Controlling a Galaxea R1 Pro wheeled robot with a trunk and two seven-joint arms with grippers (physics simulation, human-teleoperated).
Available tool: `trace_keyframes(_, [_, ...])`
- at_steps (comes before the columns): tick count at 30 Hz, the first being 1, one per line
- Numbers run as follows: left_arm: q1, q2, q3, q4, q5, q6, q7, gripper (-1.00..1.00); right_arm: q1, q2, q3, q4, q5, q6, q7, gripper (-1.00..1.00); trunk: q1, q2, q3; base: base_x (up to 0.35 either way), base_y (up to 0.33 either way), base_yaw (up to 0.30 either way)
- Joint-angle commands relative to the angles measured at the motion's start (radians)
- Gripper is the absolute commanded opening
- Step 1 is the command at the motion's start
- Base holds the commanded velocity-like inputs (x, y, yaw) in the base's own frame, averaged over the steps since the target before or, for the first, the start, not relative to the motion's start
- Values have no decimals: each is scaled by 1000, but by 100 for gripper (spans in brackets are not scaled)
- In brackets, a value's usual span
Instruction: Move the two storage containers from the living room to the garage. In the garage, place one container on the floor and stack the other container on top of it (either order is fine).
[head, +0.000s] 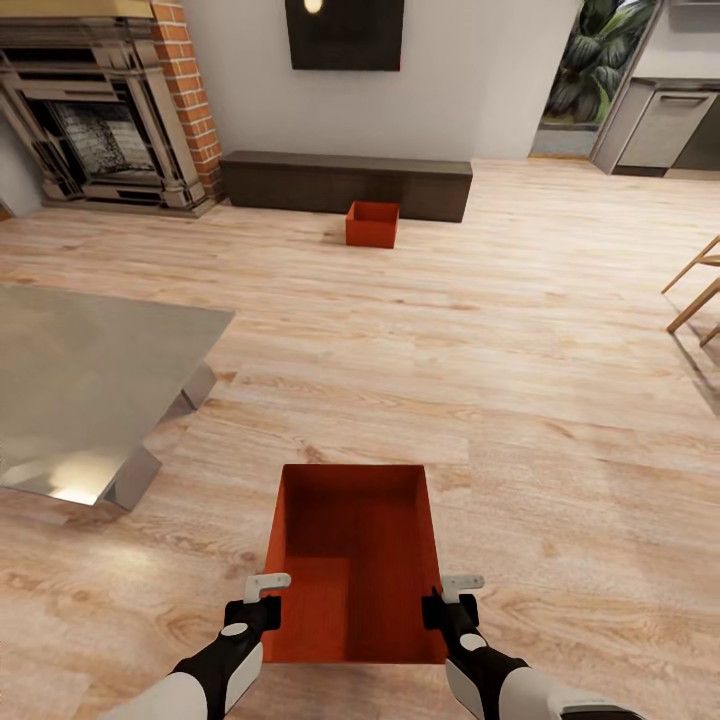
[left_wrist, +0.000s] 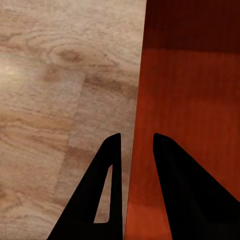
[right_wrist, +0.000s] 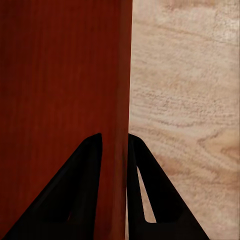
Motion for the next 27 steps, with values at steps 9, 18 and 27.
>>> trace_keyframes(9, [0,4,11,1,3,-5,8,-100,0,1,-16,0,1,-4,-9,-100,-35,63,28,0,0,0])
trace_keyframes(18, [0,4,11,1,3,-6,8,-100,-1,1,-16,0,1,-7,-9,-100,-69,126,56,0,0,0])
trace_keyframes(27, [0,4,11,1,3,-6,7,-100,-1,1,-16,0,1,-7,-9,-100,-104,189,84,0,0,0])
